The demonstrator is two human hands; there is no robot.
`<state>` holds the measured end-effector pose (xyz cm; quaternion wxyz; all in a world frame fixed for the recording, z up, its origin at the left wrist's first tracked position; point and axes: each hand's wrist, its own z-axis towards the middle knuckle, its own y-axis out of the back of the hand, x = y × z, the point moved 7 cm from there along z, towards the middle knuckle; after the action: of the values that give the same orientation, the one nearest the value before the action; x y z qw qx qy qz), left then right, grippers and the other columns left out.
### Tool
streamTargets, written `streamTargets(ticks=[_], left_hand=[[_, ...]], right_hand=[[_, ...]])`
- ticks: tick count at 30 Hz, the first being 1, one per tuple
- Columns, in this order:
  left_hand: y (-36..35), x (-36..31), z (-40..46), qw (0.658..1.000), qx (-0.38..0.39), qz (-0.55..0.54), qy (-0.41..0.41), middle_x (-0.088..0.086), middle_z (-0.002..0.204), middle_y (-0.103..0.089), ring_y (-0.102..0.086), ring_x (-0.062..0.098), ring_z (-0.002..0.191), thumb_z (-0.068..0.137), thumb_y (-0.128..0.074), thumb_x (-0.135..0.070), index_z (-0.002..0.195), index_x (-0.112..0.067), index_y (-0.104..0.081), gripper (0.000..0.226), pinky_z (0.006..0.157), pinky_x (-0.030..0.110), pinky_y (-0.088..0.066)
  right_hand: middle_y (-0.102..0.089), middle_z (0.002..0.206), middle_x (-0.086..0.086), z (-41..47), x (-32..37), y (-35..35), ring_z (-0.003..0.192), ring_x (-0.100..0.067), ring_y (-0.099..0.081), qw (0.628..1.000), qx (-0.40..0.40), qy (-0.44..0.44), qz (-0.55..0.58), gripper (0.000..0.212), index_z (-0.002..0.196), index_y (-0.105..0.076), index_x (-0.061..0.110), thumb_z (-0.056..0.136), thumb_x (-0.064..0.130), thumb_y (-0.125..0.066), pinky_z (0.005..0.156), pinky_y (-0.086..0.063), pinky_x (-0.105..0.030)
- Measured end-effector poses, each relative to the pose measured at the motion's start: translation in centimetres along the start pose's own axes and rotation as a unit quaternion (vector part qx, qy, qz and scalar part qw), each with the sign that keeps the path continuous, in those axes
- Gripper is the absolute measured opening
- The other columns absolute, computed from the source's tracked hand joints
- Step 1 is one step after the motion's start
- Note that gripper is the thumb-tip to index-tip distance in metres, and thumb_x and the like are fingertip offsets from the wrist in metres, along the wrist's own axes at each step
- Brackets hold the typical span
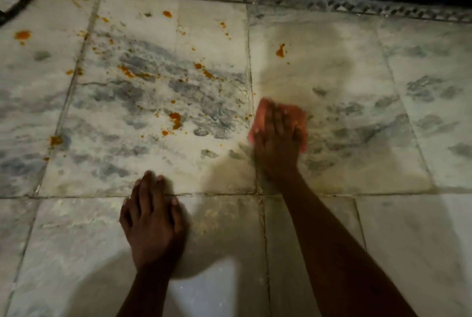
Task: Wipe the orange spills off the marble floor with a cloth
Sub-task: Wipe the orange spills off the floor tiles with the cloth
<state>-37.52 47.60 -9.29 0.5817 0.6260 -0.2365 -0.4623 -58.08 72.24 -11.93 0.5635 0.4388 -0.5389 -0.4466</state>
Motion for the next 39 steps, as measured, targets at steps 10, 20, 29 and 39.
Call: streamTargets(ticks=[10, 20, 29, 39], left_hand=[[-0.8, 0.7, 0.2, 1.0, -0.006, 0.006, -0.004, 0.008, 0.166, -0.042, -0.04, 0.033, 0.15, 0.097, -0.045, -0.035, 0.151, -0.015, -0.051, 0.059, 0.121, 0.052, -0.027], [-1.1, 1.1, 0.1, 1.0, 0.004, 0.014, -0.003, 0.006, 0.168, -0.039, -0.038, 0.029, 0.153, 0.098, -0.046, -0.036, 0.153, -0.017, -0.05, 0.059, 0.123, 0.051, -0.026], [-1.2, 1.2, 0.1, 1.0, 0.003, 0.006, -0.014, 0.005, 0.171, -0.034, -0.038, 0.027, 0.155, 0.099, -0.047, -0.036, 0.155, -0.016, -0.051, 0.059, 0.124, 0.052, -0.029], [-1.8, 1.5, 0.0, 1.0, -0.015, -0.001, -0.012, 0.006, 0.172, -0.031, -0.031, 0.021, 0.159, 0.099, -0.048, -0.036, 0.15, -0.019, -0.057, 0.055, 0.122, 0.052, -0.033]], right_hand=[[-0.046, 0.162, -0.014, 6.1, 1.2, 0.0, 0.148, -0.044, -0.042, 0.996, -0.034, -0.072, -0.04, 0.065, 0.16, -0.039, 0.027, 0.102, 0.054, -0.03, 0.116, -0.032, -0.07], [-0.013, 0.175, -0.012, 2.5, -2.3, 0.3, 0.16, -0.042, -0.011, 0.994, 0.033, -0.094, -0.036, 0.069, 0.166, -0.009, 0.033, 0.104, 0.064, -0.014, 0.125, -0.011, -0.069], [-0.016, 0.176, 0.002, -9.4, 4.2, -0.9, 0.163, -0.031, -0.009, 0.994, 0.031, 0.106, -0.014, 0.064, 0.165, -0.016, 0.046, 0.104, 0.059, -0.031, 0.125, -0.017, -0.062], [-0.037, 0.168, -0.009, -2.5, 13.8, -0.9, 0.155, -0.043, -0.032, 0.997, -0.013, 0.074, 0.018, 0.062, 0.16, -0.041, 0.034, 0.099, 0.047, -0.037, 0.118, -0.027, -0.071]])
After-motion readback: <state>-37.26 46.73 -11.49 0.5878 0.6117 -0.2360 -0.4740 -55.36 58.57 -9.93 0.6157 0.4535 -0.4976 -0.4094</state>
